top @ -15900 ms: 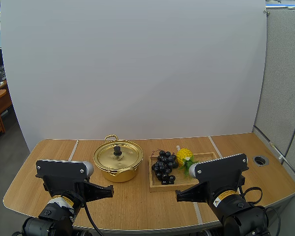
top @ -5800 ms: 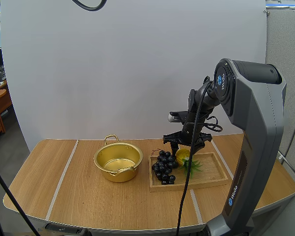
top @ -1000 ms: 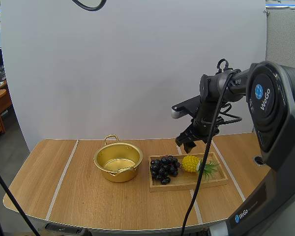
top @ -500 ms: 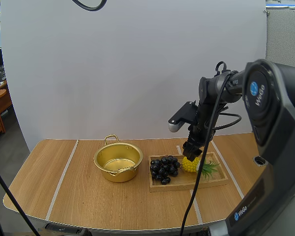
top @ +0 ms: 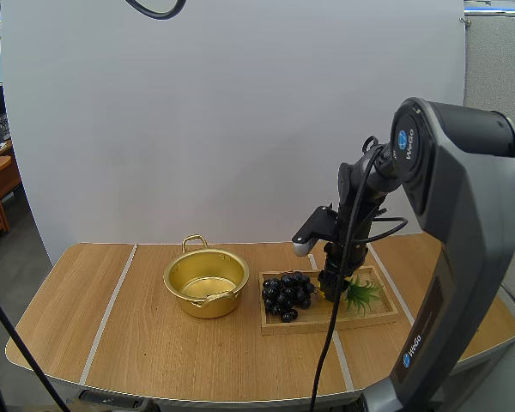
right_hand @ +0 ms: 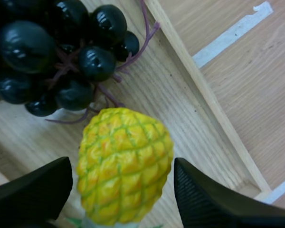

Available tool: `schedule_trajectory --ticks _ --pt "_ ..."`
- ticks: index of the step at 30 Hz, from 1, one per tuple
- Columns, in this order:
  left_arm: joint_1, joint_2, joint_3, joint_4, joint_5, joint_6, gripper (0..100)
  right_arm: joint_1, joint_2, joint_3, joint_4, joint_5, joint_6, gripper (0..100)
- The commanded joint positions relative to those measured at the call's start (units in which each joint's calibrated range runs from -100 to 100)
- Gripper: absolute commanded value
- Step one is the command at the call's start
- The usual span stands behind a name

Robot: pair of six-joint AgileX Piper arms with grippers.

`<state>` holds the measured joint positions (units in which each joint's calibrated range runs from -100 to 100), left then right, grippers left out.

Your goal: Open the pot, put the pineapple inside, and close it

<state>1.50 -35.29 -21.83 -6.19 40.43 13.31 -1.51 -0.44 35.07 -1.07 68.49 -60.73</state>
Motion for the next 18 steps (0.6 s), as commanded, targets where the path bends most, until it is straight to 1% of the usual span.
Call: schedule_trajectory --ticks 1,8,9,10,11,12,13,18 --pt "0.07 -0.20 -0.42 0.09 -1.94 -0.21 0 -0.20 0.98 -0.09 -0.63 -2.01 -0.73 100" --pt "0.07 -0.20 -0.42 0.09 -1.94 -0.21 0 -0.20 2.61 0.04 -0.52 -3.37 -0.73 100" --pt "0.07 -0.20 -0.42 0.09 -1.94 -0.21 0 -0.20 2.47 0.04 -0.52 -3.05 -0.73 96" --pt "0.07 -0.20 -0.42 0.09 -1.94 -0.21 0 -0.20 2.47 0.04 -0.06 -2.05 -0.73 74" --pt "0.07 -0.20 -0.42 0.09 -1.94 -0.21 0 -0.20 2.47 0.04 0.41 -0.71 -0.84 49" --pt "0.07 -0.20 -0.42 0.09 -1.94 -0.21 0 -0.20 2.47 0.04 0.71 0.00 -1.08 27" --pt "0.07 -0.20 -0.42 0.09 -1.94 -0.21 0 -0.20 2.47 0.04 1.07 0.39 -1.08 0" --pt "0.07 -0.20 -0.42 0.09 -1.94 -0.21 0 -0.20 2.01 -0.08 1.07 1.17 -0.90 0"
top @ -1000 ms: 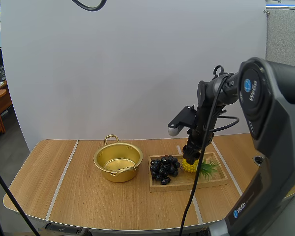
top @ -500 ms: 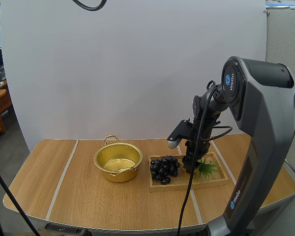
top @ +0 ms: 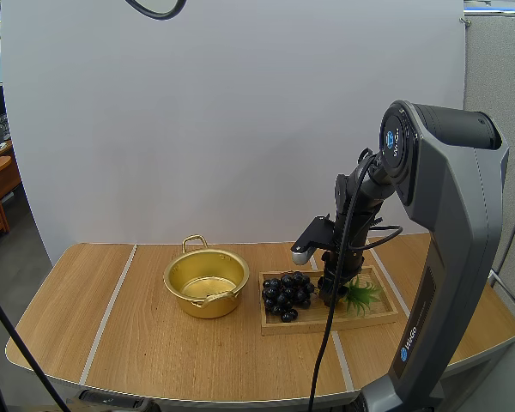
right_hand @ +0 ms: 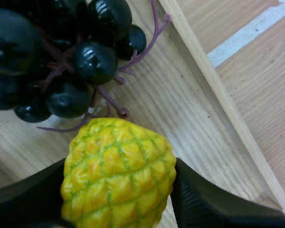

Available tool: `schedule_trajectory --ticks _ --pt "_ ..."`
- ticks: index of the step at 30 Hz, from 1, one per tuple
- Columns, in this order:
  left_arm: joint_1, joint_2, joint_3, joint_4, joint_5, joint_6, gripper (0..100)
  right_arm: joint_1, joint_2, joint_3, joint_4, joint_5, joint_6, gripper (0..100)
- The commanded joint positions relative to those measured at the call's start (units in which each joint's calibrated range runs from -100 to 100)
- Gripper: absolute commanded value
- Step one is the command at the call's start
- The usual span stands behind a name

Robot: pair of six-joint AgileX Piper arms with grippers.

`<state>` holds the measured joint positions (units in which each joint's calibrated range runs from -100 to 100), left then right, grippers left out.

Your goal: Open the pot, put the pineapple inside, and close it

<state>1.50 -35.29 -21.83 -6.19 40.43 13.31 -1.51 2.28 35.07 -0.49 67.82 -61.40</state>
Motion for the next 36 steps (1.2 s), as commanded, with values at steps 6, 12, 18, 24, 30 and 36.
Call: schedule_trajectory --ticks 6,12,18,24,30,36 --pt "0.07 -0.20 -0.42 0.09 -1.94 -0.21 0 -0.20 -6.12 -1.58 2.69 2.85 0.71 0" --pt "0.07 -0.20 -0.42 0.09 -1.94 -0.21 0 -0.20 -14.34 -2.87 6.73 3.40 2.17 0" --pt "0.07 -0.20 -0.42 0.09 -1.94 -0.21 0 0.05 -21.62 -2.87 14.14 5.52 3.32 0" --pt "0.07 -0.20 -0.42 0.09 -1.94 -0.21 0 3.61 -24.97 -2.87 16.87 6.44 9.53 0" --pt "0.07 -0.20 -0.42 0.09 -1.94 -0.21 0 9.84 -25.03 -2.87 16.87 0.65 14.69 0" --pt "0.07 -0.20 -0.42 0.09 -1.94 -0.21 0 16.42 -22.85 -2.87 15.81 -11.16 19.17 0"
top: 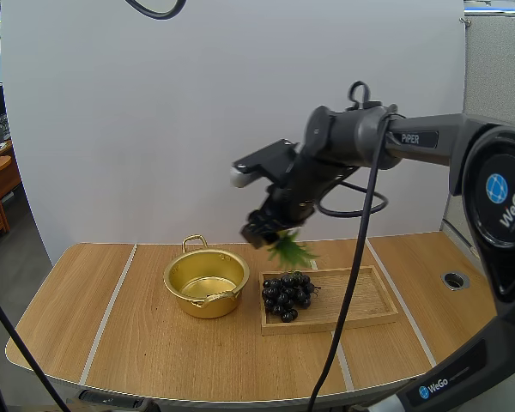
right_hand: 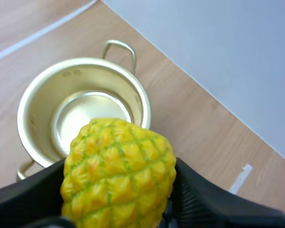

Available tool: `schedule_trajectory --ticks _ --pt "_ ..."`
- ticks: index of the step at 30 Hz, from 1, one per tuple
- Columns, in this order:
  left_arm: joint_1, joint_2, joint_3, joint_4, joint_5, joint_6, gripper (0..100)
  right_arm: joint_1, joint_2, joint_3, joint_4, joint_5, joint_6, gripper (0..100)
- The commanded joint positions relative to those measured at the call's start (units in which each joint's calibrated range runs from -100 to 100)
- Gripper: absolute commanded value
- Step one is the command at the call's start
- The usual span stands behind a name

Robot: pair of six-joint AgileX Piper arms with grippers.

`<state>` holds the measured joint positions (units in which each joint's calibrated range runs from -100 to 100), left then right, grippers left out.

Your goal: Open the pot, put the pineapple inside, and close it

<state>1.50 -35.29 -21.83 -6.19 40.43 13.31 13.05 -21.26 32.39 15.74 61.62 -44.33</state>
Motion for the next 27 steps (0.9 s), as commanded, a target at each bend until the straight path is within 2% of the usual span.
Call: schedule_trajectory --ticks 1,4,10,27 --pt "0.07 -0.20 -0.42 0.09 -1.94 -0.21 0 2.74 1.71 -0.69 -0.69 -6.34 3.01 0" --pt "0.07 -0.20 -0.42 0.09 -1.94 -0.21 0 4.45 5.26 -3.52 -1.33 -6.74 4.53 0" --pt "0.07 -0.20 -0.42 0.09 -1.94 -0.21 0 5.45 13.48 -10.62 -0.96 -6.74 7.98 0" --pt "0.07 -0.20 -0.42 0.09 -1.94 -0.21 0 5.93 30.29 -17.44 0.39 -7.78 8.02 0"
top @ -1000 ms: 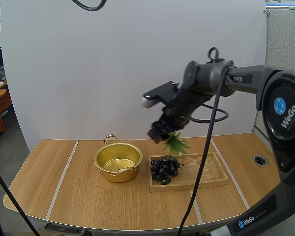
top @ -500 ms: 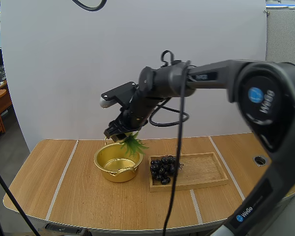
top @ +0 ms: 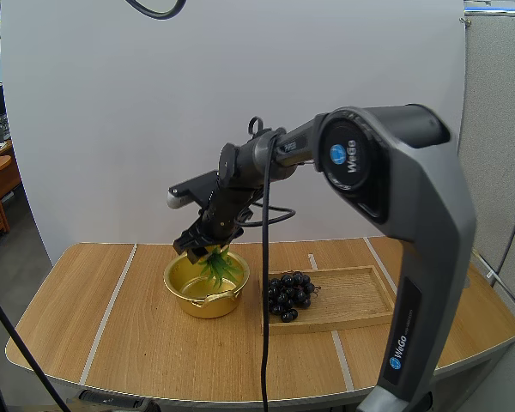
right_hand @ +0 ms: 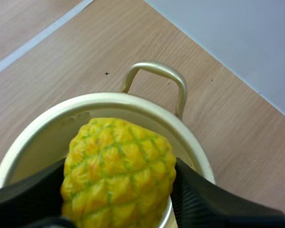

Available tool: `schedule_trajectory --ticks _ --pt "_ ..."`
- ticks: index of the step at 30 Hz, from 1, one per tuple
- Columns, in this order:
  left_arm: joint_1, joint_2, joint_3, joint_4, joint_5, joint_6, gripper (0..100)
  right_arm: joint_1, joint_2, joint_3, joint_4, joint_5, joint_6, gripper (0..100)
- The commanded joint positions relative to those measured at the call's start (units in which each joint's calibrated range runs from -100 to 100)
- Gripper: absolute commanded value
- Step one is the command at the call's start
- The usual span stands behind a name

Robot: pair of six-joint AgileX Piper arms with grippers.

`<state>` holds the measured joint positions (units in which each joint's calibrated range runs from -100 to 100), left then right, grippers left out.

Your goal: Open the pot, put the pineapple inside, and close it

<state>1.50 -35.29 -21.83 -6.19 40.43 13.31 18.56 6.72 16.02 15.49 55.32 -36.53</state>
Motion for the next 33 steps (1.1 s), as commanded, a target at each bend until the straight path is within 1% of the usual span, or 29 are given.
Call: schedule_trajectory --ticks 1,11,12,14,15,16,17,21,26,33 --pt "0.07 -0.20 -0.42 0.09 -1.94 -0.21 0 0.41 2.90 -1.07 0.87 -1.49 0.22 0" --pt "0.07 -0.20 -0.42 0.09 -1.94 -0.21 0 0.41 4.80 -1.07 1.77 -0.13 -0.29 0" --pt "0.07 -0.20 -0.42 0.09 -1.94 -0.21 0 0.41 4.80 -1.07 1.77 -0.08 -0.29 7" --pt "0.07 -0.20 -0.42 0.09 -1.94 -0.21 0 0.41 4.80 -1.07 1.77 0.08 -0.29 36" --pt "0.07 -0.20 -0.42 0.09 -1.94 -0.21 0 0.41 4.80 -1.07 1.77 0.08 -0.17 59" --pt "0.07 -0.20 -0.42 0.09 -1.94 -0.21 0 0.41 4.80 -1.07 1.77 0.08 0.04 84" --pt "0.07 -0.20 -0.42 0.09 -1.94 -0.21 0 0.41 4.80 -1.07 1.77 0.08 0.45 100" --pt "0.07 -0.20 -0.42 0.09 -1.94 -0.21 0 0.41 3.36 -1.07 2.10 0.08 1.12 100" --pt "0.07 -0.20 -0.42 0.09 -1.94 -0.21 0 0.41 -1.34 -1.07 2.78 1.35 1.12 100" --pt "0.07 -0.20 -0.42 0.09 -1.94 -0.21 0 0.41 -13.71 -1.07 2.78 8.52 1.12 100"
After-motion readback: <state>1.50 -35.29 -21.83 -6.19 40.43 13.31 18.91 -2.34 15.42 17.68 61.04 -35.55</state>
